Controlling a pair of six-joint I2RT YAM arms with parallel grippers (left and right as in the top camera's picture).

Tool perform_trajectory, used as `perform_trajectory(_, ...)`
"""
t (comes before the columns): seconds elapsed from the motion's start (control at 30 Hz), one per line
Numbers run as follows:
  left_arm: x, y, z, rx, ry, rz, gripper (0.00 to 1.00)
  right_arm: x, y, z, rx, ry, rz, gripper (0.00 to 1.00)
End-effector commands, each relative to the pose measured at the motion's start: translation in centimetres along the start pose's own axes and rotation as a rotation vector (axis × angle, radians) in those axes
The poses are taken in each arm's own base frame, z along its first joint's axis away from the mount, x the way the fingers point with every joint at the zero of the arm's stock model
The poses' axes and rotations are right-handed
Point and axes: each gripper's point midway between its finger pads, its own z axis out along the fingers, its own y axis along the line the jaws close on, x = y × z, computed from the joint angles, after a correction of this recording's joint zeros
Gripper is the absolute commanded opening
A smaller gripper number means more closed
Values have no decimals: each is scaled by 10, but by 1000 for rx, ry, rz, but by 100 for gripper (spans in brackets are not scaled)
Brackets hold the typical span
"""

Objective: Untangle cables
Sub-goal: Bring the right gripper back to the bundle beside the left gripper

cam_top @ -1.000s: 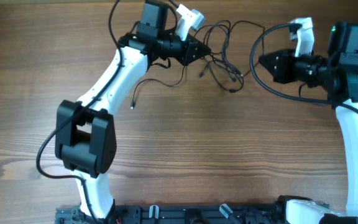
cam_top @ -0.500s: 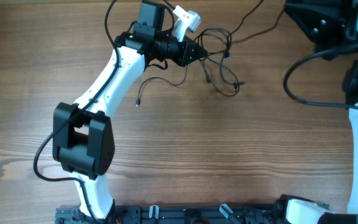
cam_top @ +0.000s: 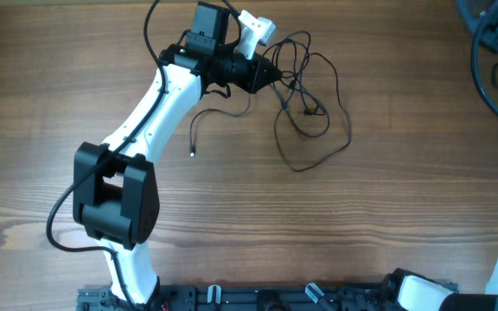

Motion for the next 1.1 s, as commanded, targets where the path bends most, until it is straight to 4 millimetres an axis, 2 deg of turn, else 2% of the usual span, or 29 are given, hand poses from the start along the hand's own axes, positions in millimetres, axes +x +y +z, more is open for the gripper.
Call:
perform_trajectory(0.0, -6, -18, -6, 44, -16, 78, 4, 37, -38, 2, 107, 110, -201, 8)
perform_trajectory(0.07, -5, -33, -5, 119, -17, 119, 4, 58, -61, 0, 197, 171, -220, 15)
perform_trajectory(0.17, -5, -42, -3, 149, -16, 136, 4, 83, -104, -8, 407, 254, -212, 24)
perform_trajectory(0.27, -3, -49, 1, 161, -7, 119, 4, 103, -125, -5, 460, 352, -267, 36)
perform_trajectory(0.4, -1, -59, 6, 180, 6, 94, 4, 127, -133, 17, 402, 450, -332, 40)
perform_trajectory(0.53, -1, -62, 7, 190, 14, 43, 6, 160, -134, 41, 304, 574, -449, 41)
perform_trajectory(0.67, -3, -61, 2, 213, 18, -98, 8, 188, -126, 66, 180, 670, -675, 53)
perform_trajectory(0.8, -4, -66, -5, 279, 17, -131, 5, 187, -132, 80, 213, 685, -849, 54)
perform_trajectory(0.9, -5, -67, -7, 289, 19, -151, 4, 191, -129, 87, 164, 702, -973, 54)
perform_trajectory(1.0, -5, -67, -7, 289, 19, -151, 5, 189, -133, 94, 149, 691, -1022, 52)
perform_trajectory(1.07, -5, -67, -7, 289, 19, -155, 5, 191, -137, 99, 138, 687, -1023, 44)
